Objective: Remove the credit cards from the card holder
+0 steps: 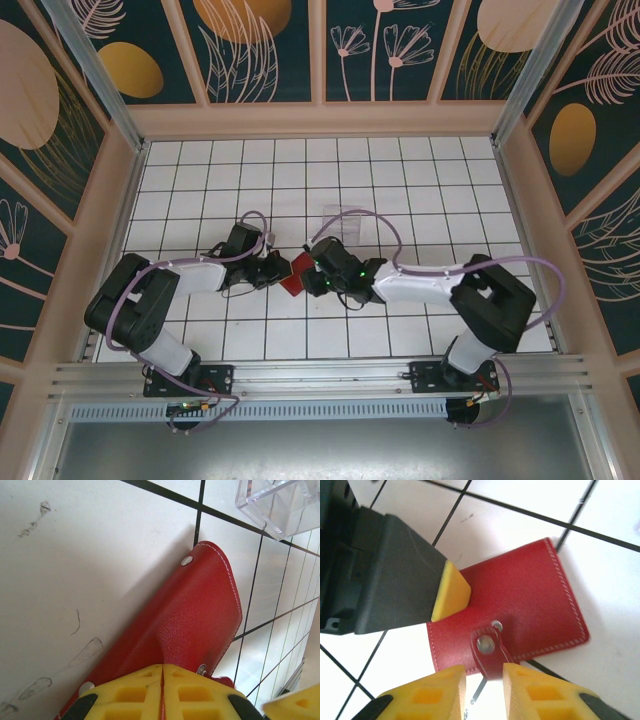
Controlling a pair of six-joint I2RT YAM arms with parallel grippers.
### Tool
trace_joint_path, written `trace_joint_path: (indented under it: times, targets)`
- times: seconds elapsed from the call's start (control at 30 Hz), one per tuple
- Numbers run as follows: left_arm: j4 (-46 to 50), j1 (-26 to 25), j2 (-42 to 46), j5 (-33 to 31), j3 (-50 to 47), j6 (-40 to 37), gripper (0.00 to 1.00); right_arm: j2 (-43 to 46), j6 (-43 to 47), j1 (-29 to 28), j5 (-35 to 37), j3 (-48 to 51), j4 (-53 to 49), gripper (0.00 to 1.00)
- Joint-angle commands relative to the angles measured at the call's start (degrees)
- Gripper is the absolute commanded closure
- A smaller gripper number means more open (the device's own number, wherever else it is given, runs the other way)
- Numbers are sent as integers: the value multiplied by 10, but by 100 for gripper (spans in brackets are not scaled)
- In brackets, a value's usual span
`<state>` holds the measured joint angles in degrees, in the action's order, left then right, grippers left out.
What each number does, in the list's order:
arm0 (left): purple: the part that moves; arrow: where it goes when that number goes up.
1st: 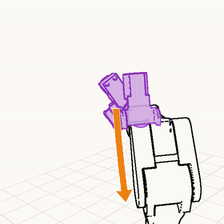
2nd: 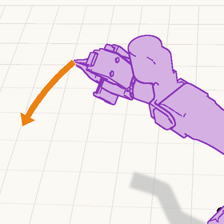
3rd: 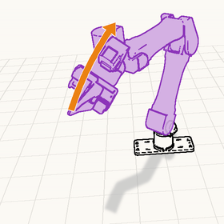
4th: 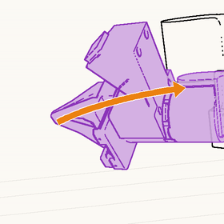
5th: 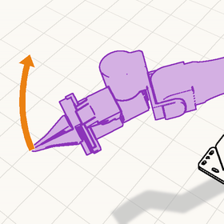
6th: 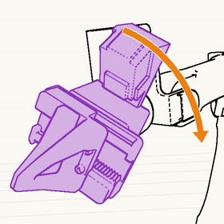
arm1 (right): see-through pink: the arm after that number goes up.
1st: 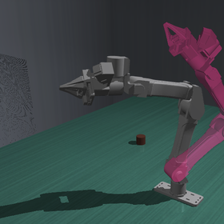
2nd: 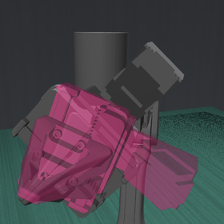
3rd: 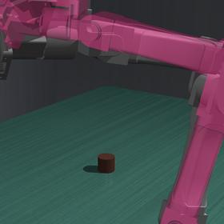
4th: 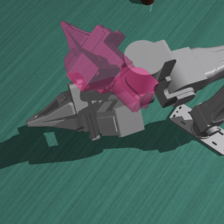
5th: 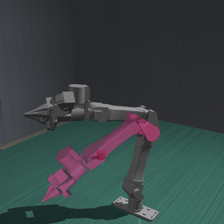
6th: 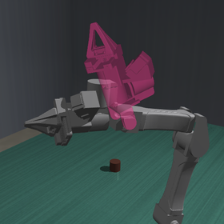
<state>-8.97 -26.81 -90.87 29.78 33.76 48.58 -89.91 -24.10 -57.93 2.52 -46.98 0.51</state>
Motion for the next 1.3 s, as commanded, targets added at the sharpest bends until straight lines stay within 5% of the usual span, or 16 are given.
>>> trace_joint_path:
  times: [0.0, 0.27, 0.73, 0.93, 1.27]
  targets:
    - [57, -4, -10, -46, -6, -4, 88, 42, -48, -5, 38, 24, -58, 67]
    - [108, -4, 23, -48, 32, -27, 83, 66, -173, 8, 22, -5, -120, 54]
    - [219, 14, 123, -159, 68, -55, 81, -156, -303, 16, -12, -257, -274, 32]
    - [239, 19, 139, -181, 66, -69, 80, -212, -318, 17, 26, -294, -333, 32]
    - [259, 13, 114, -183, 94, -89, 80, -123, -352, 12, 25, -168, -282, 45]
